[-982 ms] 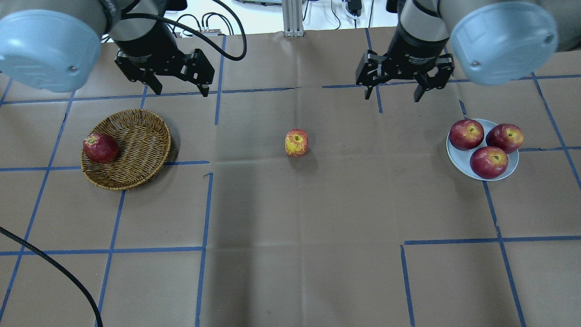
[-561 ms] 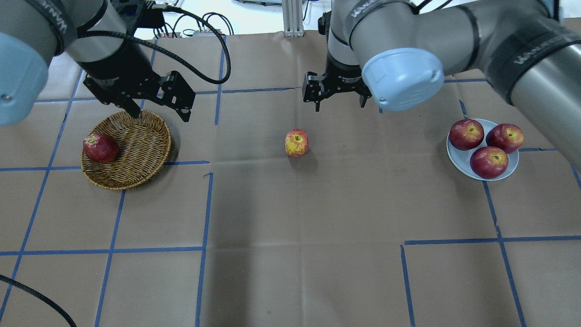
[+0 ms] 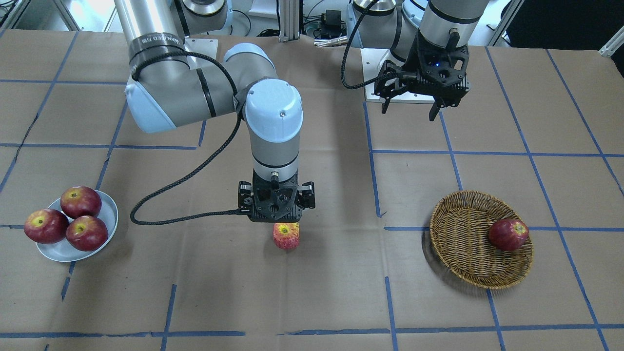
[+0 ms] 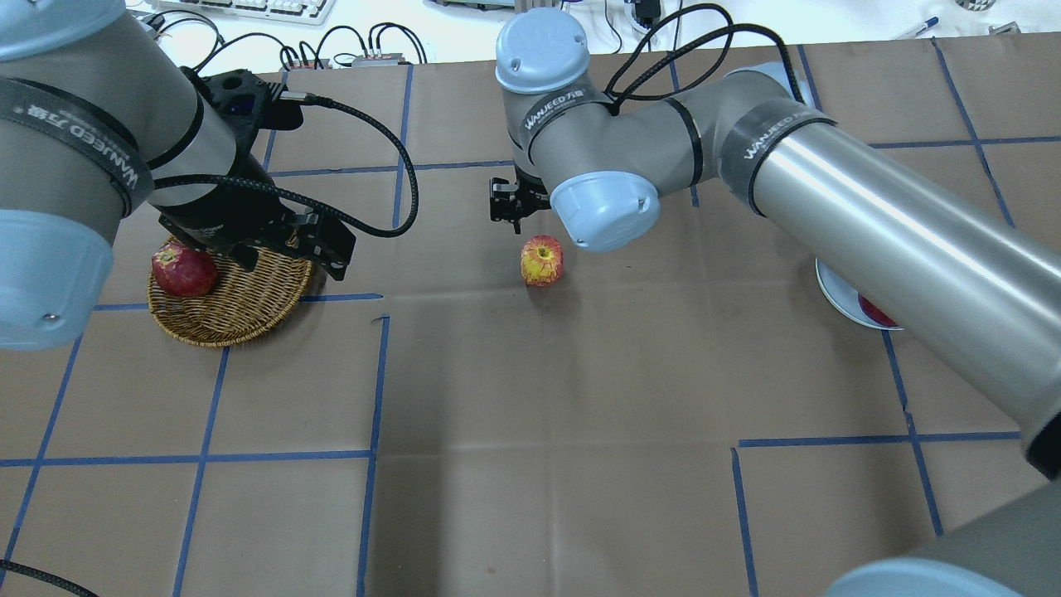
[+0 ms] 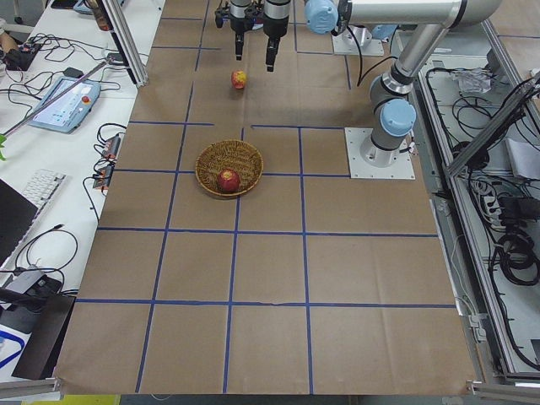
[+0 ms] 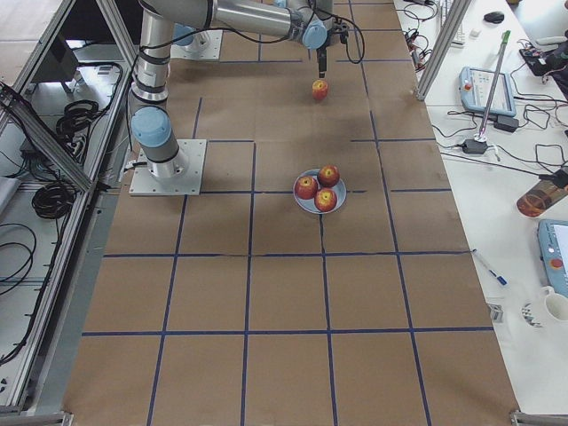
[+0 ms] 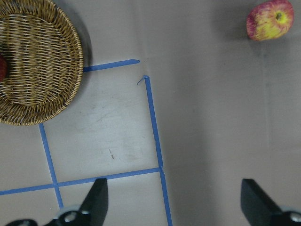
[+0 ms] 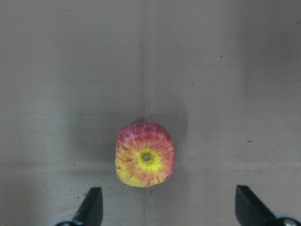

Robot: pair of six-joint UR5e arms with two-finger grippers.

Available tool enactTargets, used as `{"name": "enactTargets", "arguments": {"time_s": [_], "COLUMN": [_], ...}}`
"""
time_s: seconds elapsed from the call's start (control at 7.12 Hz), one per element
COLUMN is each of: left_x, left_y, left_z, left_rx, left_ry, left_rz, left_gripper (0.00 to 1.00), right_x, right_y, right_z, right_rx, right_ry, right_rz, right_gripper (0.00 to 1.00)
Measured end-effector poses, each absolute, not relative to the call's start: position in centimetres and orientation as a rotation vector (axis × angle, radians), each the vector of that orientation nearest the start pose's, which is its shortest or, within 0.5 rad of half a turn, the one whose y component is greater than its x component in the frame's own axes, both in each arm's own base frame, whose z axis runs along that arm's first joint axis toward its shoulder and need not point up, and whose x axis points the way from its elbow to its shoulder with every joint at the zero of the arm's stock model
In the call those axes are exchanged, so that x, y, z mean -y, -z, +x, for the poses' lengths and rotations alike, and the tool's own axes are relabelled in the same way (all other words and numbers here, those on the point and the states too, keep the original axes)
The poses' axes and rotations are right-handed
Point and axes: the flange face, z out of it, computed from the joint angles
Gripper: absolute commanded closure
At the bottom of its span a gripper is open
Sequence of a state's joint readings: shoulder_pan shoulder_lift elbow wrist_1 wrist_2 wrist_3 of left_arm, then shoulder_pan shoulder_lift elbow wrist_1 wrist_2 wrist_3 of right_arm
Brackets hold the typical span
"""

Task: Transfer apple from basket to plate
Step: 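Lower the right gripper and close it around the apple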

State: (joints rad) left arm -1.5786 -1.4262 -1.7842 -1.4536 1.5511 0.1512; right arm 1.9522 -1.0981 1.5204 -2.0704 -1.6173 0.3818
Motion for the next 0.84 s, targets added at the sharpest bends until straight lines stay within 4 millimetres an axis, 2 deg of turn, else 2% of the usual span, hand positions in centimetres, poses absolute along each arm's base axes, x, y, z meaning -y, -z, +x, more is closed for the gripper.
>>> {"name": "enactTargets", "arguments": {"time_s": [0.28,0.56,0.7,0.84], "left_x": [43.6,43.6,43.7,43.7], "left_y": [-45.6,-45.6,-45.6,-45.6], "left_z": [-13.8,-13.8,-13.8,-13.7], "left_rx": [-3.149,-3.149,-3.149,-3.148], "left_ry": [0.074,0.073,0.073,0.076], "left_rz": [0.252,0.256,0.257,0.257], "left_gripper": [0.02,0.02,0.02,0.02], "right_x": [57.3,57.4,57.4,57.6], "right_y": [-24.5,-20.8,-19.9,-19.4], "right_z": [37.1,37.2,37.3,37.3], "right_rx": [-3.161,-3.179,-3.182,-3.179], "right_ry": [0.114,0.048,0.036,0.048], "right_rz": [0.004,0.001,0.002,0.003], "right_gripper": [0.00,0.01,0.04,0.16]}}
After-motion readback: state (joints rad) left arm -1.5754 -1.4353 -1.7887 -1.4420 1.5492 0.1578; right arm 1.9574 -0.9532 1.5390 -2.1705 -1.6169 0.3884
